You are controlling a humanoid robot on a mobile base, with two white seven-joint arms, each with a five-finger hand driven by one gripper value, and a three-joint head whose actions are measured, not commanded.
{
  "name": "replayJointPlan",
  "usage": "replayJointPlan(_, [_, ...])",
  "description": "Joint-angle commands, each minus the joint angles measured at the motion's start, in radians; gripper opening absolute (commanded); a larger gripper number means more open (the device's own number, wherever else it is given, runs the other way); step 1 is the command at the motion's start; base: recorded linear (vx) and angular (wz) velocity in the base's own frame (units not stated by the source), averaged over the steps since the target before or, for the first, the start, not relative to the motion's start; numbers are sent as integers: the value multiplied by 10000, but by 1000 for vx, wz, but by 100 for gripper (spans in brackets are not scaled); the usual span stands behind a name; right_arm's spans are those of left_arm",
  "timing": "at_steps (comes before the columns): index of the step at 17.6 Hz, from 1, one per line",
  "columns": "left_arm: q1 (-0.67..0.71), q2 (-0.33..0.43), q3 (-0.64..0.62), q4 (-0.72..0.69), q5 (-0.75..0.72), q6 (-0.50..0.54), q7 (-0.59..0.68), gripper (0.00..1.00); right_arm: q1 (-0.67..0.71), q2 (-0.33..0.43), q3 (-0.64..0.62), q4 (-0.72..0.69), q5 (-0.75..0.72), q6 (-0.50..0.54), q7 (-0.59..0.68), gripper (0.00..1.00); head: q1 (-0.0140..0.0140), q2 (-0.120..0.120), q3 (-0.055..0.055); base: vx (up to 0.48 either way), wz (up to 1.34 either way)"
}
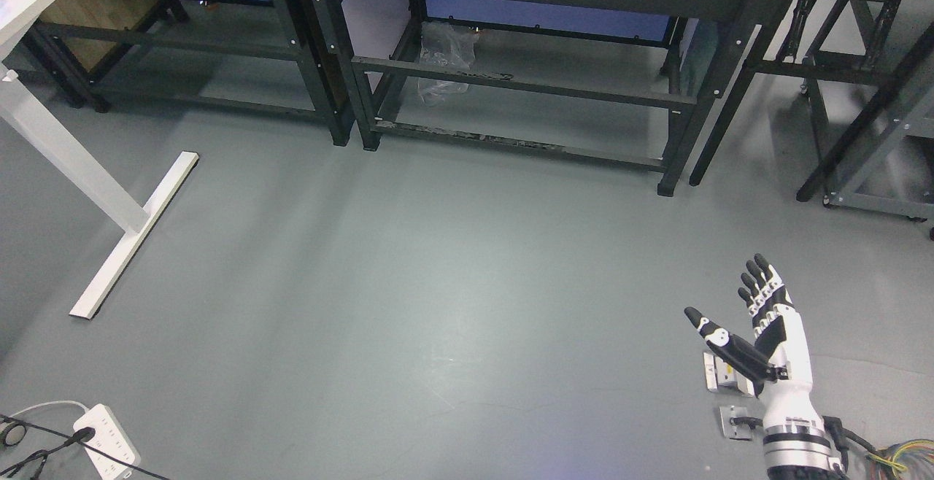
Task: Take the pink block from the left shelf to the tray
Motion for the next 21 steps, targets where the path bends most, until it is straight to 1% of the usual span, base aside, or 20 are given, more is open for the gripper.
replayJointPlan(1, [2, 175, 0, -174, 77, 7, 1, 100, 25, -184, 122, -2, -61, -44, 3, 100, 0, 0, 0, 0, 0])
replayJointPlan(11, [2, 175, 0, -174, 77, 7, 1, 100, -51, -215, 122, 13, -92, -29, 18, 100, 0, 0, 0, -3, 0])
replayJointPlan(13, [2, 175, 0, -174, 77, 7, 1, 100, -52, -398, 77, -2, 365, -258, -58, 100, 0, 0, 0, 0, 0])
replayJointPlan(14, [2, 175, 0, -174, 77, 7, 1, 100, -82, -687, -75, -2, 1310, -320, -150, 99, 0, 0, 0, 0, 0])
replayJointPlan(15, [2, 175, 0, -174, 77, 7, 1, 100, -173, -888, -320, -2, 2595, -472, -363, 98, 0, 0, 0, 0, 0])
replayJointPlan(16, [2, 175, 0, -174, 77, 7, 1, 100, -220, -1042, -474, -2, 3944, -732, -669, 94, 0, 0, 0, 16, 0])
replayJointPlan(17, [2, 175, 0, -174, 77, 7, 1, 100, -220, -1271, -491, -17, 4990, -810, -1021, 91, 0, 0, 0, 16, 0])
replayJointPlan(18, [2, 175, 0, -174, 77, 7, 1, 100, -235, -1698, -476, -17, 6276, -826, -1496, 90, 0, 0, 0, 43, 0])
replayJointPlan(20, [2, 175, 0, -174, 77, 7, 1, 100, -205, -2161, -476, -17, 8977, -872, -2386, 91, 0, 0, 0, 51, 0])
replayJointPlan(21, [2, 175, 0, -174, 77, 7, 1, 100, -159, -2330, -491, -17, 10143, -888, -2998, 93, 0, 0, 0, 60, 0])
